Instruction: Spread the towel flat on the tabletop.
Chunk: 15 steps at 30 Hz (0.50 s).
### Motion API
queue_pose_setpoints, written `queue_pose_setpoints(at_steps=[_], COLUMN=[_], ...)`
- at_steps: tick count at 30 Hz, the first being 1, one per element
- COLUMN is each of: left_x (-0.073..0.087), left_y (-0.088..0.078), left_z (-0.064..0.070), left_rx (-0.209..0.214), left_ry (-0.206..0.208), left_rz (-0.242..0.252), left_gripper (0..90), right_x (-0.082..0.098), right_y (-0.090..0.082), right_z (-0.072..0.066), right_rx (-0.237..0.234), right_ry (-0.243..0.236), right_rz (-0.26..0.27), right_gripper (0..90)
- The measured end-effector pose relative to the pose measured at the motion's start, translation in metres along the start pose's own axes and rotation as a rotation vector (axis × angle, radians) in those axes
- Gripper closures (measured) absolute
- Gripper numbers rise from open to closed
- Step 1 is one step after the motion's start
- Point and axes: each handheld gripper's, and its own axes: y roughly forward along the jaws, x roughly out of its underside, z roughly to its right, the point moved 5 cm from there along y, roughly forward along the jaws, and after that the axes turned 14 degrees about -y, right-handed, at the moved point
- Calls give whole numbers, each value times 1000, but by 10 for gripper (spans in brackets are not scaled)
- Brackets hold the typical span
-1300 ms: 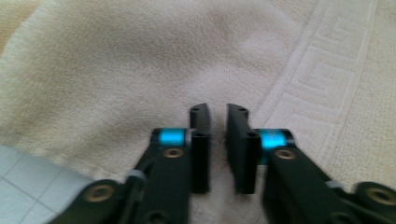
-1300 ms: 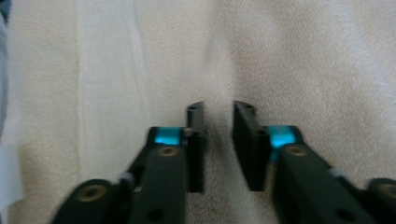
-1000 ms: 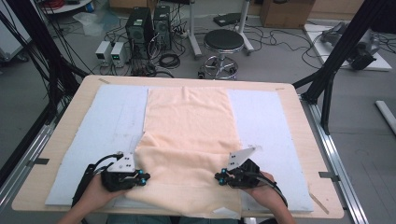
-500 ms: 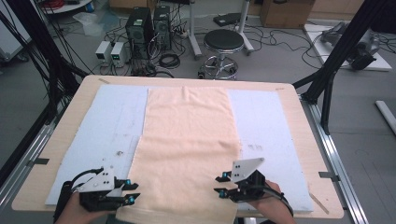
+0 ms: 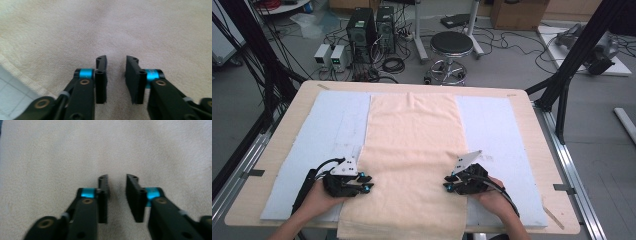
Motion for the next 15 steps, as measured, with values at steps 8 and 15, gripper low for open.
queue_pose_setpoints(at_steps=[8, 15], left_x=[0, 19], left_y=[-16, -41], left_z=[22, 50], left_rx=[6, 64], left_ry=[62, 76], left_rz=[7, 10], left_gripper=[868, 867], right_x=[-6, -11], right_y=[-11, -28], right_z=[-12, -39], right_rx=[-19, -64], right_ry=[-40, -87], right_rz=[30, 59], right_gripper=[864, 840])
